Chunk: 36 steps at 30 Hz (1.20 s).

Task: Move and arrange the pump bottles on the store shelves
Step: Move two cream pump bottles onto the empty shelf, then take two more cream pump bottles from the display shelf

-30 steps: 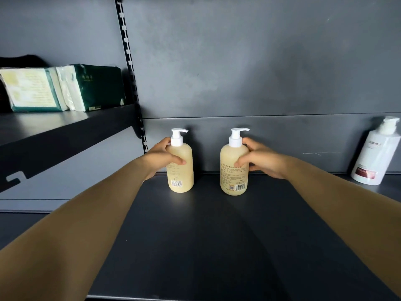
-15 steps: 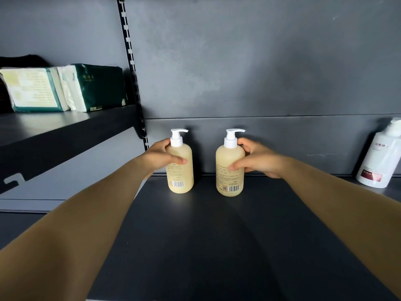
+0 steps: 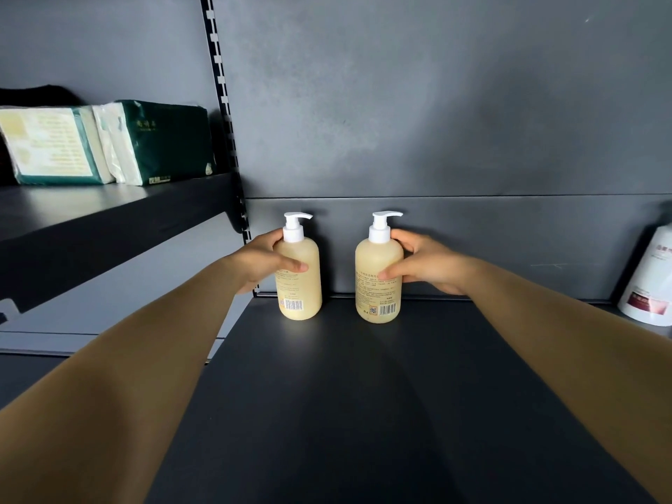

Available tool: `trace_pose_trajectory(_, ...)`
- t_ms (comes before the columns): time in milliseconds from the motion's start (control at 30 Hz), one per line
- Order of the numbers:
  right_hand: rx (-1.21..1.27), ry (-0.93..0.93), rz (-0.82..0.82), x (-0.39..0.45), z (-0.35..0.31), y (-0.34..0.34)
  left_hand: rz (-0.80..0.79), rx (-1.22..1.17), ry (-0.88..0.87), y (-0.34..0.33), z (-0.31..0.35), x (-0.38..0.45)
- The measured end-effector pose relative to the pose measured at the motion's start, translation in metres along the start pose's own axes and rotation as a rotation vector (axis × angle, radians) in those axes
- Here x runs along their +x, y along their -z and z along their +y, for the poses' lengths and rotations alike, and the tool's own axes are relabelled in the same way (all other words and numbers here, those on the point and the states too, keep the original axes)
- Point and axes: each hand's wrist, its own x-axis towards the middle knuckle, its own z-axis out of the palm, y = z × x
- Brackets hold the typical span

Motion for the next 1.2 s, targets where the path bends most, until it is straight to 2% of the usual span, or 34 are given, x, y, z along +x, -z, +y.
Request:
trace_pose_trajectory(133,-0.052,0.004,-0.003,-0.003,0.000,0.000,0.022,0.009,0.004,-0.003,0.001,-0.004)
trace_pose_trajectory(233,-0.108,-0.003,0.042,-0.009,-0.002,0.002,0.098,0.043,-0.005,-0.010,0.003,-0.014)
trace_pose_trajectory(333,-0.263,-0.013,0.067,-0.020,-0.002,0.011,0.186,0.152,0.015,-0.016,0.010,-0.029)
trace_pose_trajectory(433,-0.443,-0.023,0.086,-0.038,-0.007,0.023,0.198,0.358,0.056,-0.019,0.021,-0.045)
trace_pose_trajectory(567,-0.664,-0.055,0.070,-0.073,-0.017,0.038,0.133,0.801,0.115,-0.033,0.045,-0.078)
trace_pose_trajectory(667,-0.807,-0.067,0.047,-0.104,-0.030,0.049,0.071,0.978,0.154,-0.048,0.069,-0.103)
trace_pose_trajectory(833,-1.016,-0.071,0.089,-0.175,-0.053,0.076,0.061,1.229,0.078,-0.079,0.119,-0.145)
trace_pose_trajectory(1200,-1.147,-0.196,0.124,-0.362,-0.045,0.128,0.019,1.243,-0.018,-0.184,0.173,-0.258)
